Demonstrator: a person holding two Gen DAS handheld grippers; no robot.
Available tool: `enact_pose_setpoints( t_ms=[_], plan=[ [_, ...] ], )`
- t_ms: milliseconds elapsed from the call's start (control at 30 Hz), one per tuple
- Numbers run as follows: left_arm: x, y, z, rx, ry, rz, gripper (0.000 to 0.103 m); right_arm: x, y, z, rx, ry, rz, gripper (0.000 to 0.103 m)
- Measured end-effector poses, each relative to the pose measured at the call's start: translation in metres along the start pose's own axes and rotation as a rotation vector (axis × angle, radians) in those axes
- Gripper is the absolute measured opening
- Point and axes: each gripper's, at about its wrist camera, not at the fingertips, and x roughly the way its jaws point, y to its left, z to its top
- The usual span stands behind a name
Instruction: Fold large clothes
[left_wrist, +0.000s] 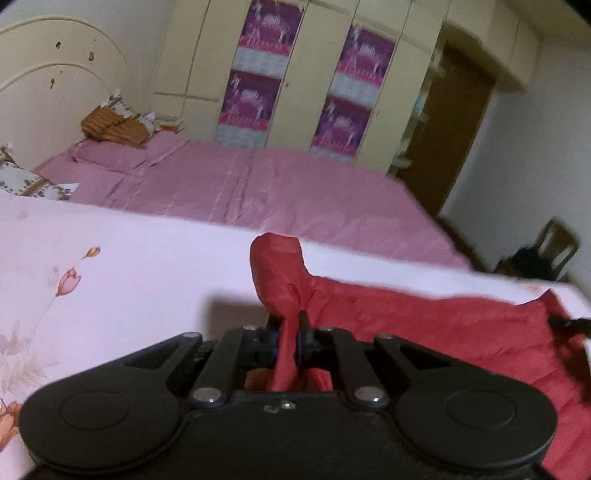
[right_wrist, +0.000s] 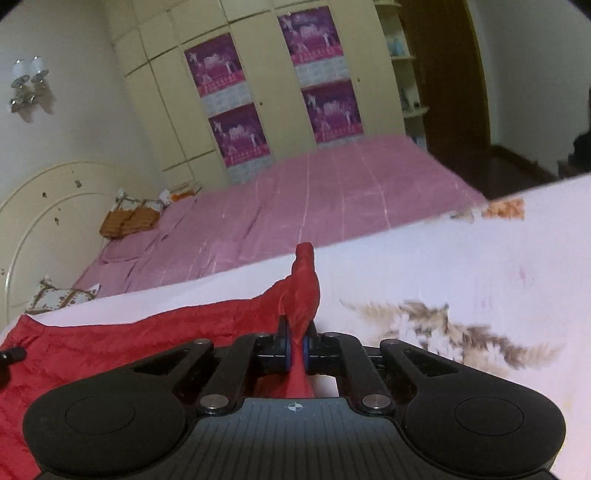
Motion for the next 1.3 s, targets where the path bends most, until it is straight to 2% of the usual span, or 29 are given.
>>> enact_pose_setpoints(
  t_ms=[67, 133, 233, 333, 433, 467, 500, 533, 567, 600, 633, 700, 767, 867, 933, 1000, 1100, 1133, 1200, 1300],
  plan=[
    [0.018, 0.003, -0.013, 0.005, 0.058, 0.027, 0.008, 0.022, -0.001, -0.012, -0.027, 0.092, -0.056, 0.005],
    [0.029, 0.003, -0.024, 0.014, 0.076, 0.046, 0.009, 0.039, -0.007, -0.031, -0.022, 0.163, -0.068, 0.005],
    [0.025, 0.002, -0.026, 0.012, 0.055, 0.054, 0.009, 0.035, -0.012, -0.042, -0.011, 0.109, -0.059, 0.005],
    [0.024, 0.005, -0.023, 0.004, 0.065, 0.047, 0.009, 0.036, -0.014, -0.043, -0.012, 0.109, -0.054, 0.005],
    [0.025, 0.006, -0.02, -0.008, 0.083, 0.038, 0.015, 0.034, -0.012, -0.039, -0.015, 0.114, -0.06, 0.005],
    [0.024, 0.008, -0.018, -0.013, 0.087, 0.044, 0.02, 0.034, -0.012, -0.038, -0.008, 0.121, -0.061, 0.006],
    [0.024, 0.01, -0.015, -0.017, 0.086, 0.053, 0.039, 0.035, -0.01, -0.033, 0.003, 0.135, -0.055, 0.01],
    [0.021, 0.012, -0.015, -0.025, 0.076, 0.071, 0.074, 0.034, -0.01, -0.029, 0.017, 0.158, -0.05, 0.018],
    [0.015, 0.015, -0.015, -0.043, 0.052, 0.102, 0.091, 0.032, -0.006, -0.022, 0.018, 0.176, -0.063, 0.036],
    [0.004, 0.018, -0.015, -0.068, 0.016, 0.112, 0.092, 0.027, -0.004, -0.017, 0.005, 0.177, -0.107, 0.055],
    [-0.008, 0.021, -0.014, -0.09, -0.009, 0.092, 0.078, 0.016, -0.001, -0.014, -0.012, 0.131, -0.147, 0.08],
    [-0.033, 0.019, -0.012, -0.1, -0.051, 0.06, 0.072, -0.009, 0.001, -0.01, -0.004, 0.059, -0.111, 0.08],
    [-0.06, 0.004, -0.015, -0.048, -0.099, 0.037, 0.072, -0.037, 0.009, -0.012, 0.002, 0.016, -0.06, 0.076],
    [-0.089, -0.029, -0.033, 0.046, -0.098, -0.009, 0.072, -0.067, 0.036, -0.029, -0.071, 0.006, 0.012, 0.069],
    [-0.105, -0.039, -0.054, 0.043, -0.101, 0.015, 0.072, -0.084, 0.05, -0.045, -0.092, -0.003, 0.024, 0.069],
    [-0.111, -0.037, -0.077, -0.021, -0.065, 0.027, 0.073, -0.098, 0.05, -0.063, -0.021, 0.007, 0.024, 0.069],
    [-0.125, -0.032, -0.106, 0.009, -0.026, 0.181, 0.073, -0.12, 0.042, -0.091, 0.034, 0.015, -0.031, 0.069],
    [-0.136, -0.027, -0.111, -0.015, -0.037, 0.21, 0.073, -0.131, 0.037, -0.101, 0.048, 0.013, -0.065, 0.068],
    [-0.16, -0.01, -0.122, -0.133, -0.066, 0.206, 0.078, -0.155, 0.022, -0.112, 0.156, 0.006, -0.06, 0.068],
    [-0.186, 0.014, -0.14, -0.327, -0.077, 0.145, 0.078, -0.188, -0.005, -0.136, 0.371, -0.001, -0.036, 0.068]
  ],
)
